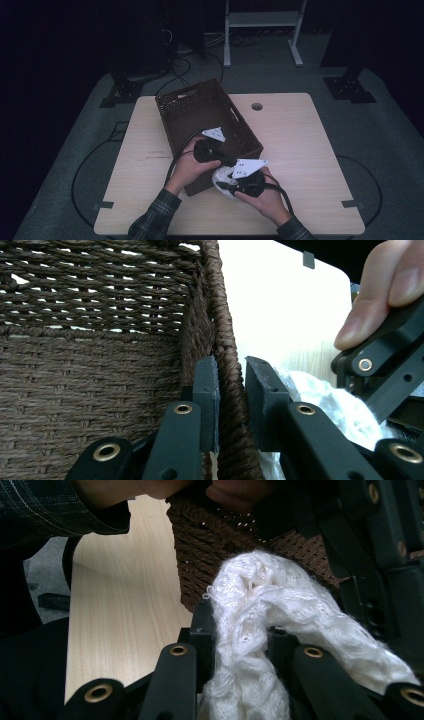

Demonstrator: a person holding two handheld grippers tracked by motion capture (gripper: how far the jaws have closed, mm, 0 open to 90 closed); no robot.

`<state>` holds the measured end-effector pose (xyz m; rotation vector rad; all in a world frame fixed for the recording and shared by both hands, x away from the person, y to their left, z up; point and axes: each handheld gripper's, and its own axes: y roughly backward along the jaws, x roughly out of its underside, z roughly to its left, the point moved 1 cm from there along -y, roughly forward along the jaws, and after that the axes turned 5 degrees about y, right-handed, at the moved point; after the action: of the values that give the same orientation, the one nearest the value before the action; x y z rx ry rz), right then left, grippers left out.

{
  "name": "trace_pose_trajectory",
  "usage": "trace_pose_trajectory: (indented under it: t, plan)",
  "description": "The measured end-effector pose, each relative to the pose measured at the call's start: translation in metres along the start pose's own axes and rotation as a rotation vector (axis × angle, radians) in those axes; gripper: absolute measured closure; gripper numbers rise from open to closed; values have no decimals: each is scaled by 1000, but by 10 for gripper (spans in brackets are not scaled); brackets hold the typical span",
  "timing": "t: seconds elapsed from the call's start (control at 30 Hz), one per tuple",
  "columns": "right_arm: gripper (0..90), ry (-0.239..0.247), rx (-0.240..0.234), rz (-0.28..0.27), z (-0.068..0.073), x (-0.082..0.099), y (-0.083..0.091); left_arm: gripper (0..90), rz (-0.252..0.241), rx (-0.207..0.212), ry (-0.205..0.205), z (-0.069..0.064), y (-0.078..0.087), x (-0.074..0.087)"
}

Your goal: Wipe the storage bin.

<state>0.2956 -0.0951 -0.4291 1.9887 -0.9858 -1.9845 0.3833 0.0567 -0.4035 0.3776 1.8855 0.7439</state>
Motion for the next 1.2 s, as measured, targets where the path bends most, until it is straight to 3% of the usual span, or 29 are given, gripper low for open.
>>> trace_pose_trajectory:
  t: [0.8, 0.93, 1.2]
  plan:
    - [723, -45, -57, 134, -4, 30, -39, 756, -3, -4, 3, -1, 0, 0]
    - [723, -26, -46, 171, -4, 37, -46, 756, -2, -3, 2, -1, 0, 0]
    - [721, -17, -37, 132, 1, 29, -34, 755, -6, -3, 7, -1, -1, 0]
